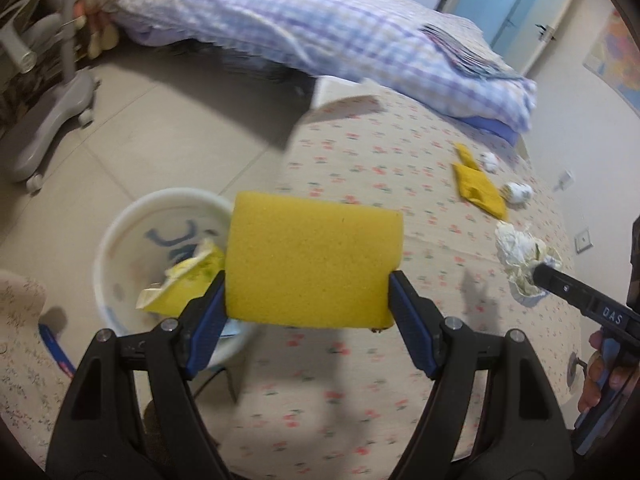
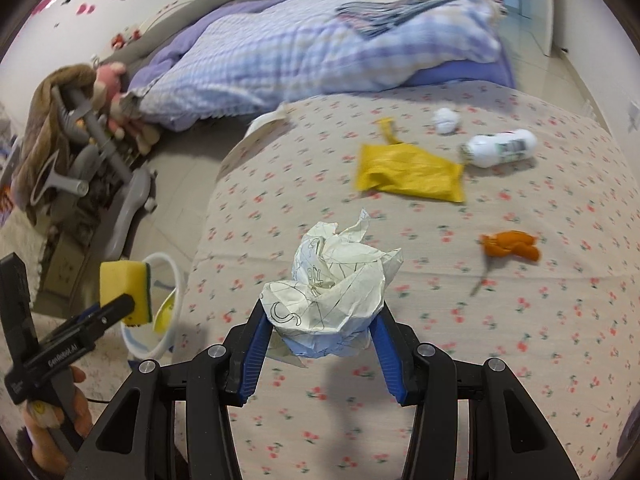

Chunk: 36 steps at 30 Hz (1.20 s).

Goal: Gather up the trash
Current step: 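Carry both items over the white bin and open the left tool to drop the sponge, then open the right tool over the white bin to drop the white paper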

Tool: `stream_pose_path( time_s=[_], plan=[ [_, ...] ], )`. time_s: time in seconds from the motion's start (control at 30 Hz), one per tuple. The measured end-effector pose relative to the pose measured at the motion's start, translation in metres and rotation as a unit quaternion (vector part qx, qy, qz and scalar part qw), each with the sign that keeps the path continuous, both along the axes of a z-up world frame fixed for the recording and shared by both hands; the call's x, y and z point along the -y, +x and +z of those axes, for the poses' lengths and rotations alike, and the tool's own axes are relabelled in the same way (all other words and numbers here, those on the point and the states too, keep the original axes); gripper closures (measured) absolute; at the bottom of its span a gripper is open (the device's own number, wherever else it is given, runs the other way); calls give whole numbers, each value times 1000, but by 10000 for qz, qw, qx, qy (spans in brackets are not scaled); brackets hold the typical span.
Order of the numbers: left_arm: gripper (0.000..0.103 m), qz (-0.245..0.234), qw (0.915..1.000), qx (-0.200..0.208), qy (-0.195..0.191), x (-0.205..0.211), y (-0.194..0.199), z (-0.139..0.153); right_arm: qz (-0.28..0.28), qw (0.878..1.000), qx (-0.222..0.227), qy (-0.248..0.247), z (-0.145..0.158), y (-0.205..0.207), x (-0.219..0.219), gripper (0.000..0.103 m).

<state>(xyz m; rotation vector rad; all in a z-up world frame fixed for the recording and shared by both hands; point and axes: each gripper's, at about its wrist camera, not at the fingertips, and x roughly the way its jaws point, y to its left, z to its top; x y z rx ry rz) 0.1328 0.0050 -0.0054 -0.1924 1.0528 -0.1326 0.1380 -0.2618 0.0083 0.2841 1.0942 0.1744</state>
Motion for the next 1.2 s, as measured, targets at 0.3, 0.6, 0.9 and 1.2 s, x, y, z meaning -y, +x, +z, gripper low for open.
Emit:
stream_pose_path(
  time_s=[0.3, 0.6, 0.9, 1.2],
  plan=[
    [25, 518, 9985, -86, 181, -67, -2, -15, 488, 9987, -18, -130, -6, 8, -61, 52],
    [7, 742, 9952, -144, 628, -99, -7, -24, 907, 9955, 83, -254, -11, 16, -120, 52],
    [4, 838, 9912, -169, 1006, -132, -28, -34, 1450, 9893, 120, -102, -20, 26, -179, 51],
    [4, 1099, 9906, -324, 744, -151, -33, -33, 1807, 9835, 23, 34, -36, 40, -235, 51]
  ],
)
